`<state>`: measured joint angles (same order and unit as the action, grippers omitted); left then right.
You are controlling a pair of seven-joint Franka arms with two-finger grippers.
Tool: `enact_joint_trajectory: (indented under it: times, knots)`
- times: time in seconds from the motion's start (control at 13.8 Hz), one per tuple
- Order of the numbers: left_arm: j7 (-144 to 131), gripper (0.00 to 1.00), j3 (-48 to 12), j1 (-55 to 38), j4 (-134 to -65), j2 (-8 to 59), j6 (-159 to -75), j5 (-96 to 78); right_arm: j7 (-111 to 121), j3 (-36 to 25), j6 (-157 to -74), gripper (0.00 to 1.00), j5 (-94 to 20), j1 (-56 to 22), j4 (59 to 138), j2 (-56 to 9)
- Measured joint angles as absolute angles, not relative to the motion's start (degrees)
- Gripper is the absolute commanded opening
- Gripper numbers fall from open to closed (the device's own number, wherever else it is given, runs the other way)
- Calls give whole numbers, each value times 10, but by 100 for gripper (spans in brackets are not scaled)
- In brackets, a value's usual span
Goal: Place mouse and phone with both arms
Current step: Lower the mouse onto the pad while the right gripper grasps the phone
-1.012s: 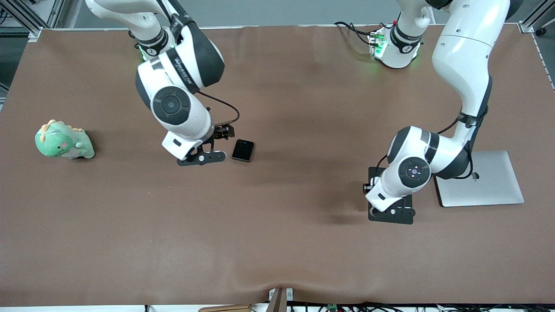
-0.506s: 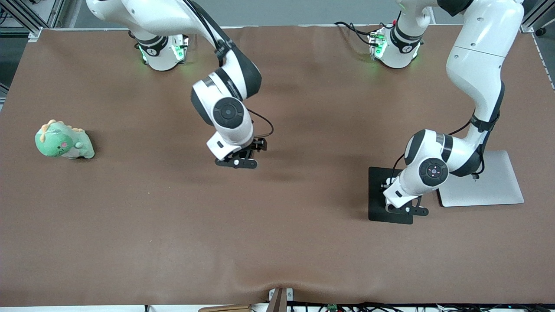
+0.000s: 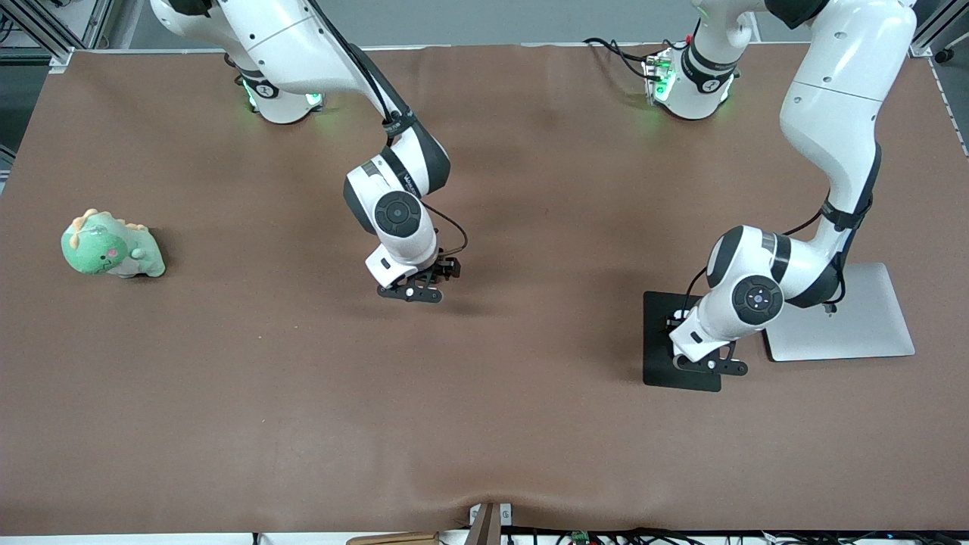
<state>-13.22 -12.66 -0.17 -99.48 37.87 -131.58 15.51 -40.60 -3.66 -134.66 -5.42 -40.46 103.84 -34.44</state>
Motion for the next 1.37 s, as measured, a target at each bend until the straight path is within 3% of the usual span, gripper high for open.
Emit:
enact_joint_trajectory:
  times: [0.29, 0.58, 0.87, 0.94, 1.01, 1.08, 1.16, 1.37]
  knots:
    - [-132, 100, -126, 2, -957, 331, -1300, 155, -406, -37, -1371, 100, -54, -405, 1064, -344]
    - [-132, 100, -126, 23, -887, 259, -1203, 155, -427, -37, -1373, 100, -54, -405, 1068, -344]
    - [-132, 100, -126, 28, -861, 224, -1148, 155, -438, -37, -1378, 100, -54, -405, 1076, -344]
    - [-132, 100, -126, 29, -860, 218, -1137, 155, -440, -37, -1378, 88, -54, -405, 1078, -345]
    - [-132, 100, -125, 30, -860, 211, -1128, 155, -441, -37, -1378, 55, -54, -405, 1079, -345]
    - [-132, 100, -125, 31, -860, 206, -1120, 155, -444, -36, -1379, 30, -54, -405, 1079, -346]
    - [-132, 100, -125, 32, -860, 201, -1115, 155, -446, -36, -1379, 18, -54, -405, 1079, -346]
    - [-132, 100, -125, 33, -858, 187, -1104, 155, -449, -37, -1380, 14, -55, -404, 1079, -346]
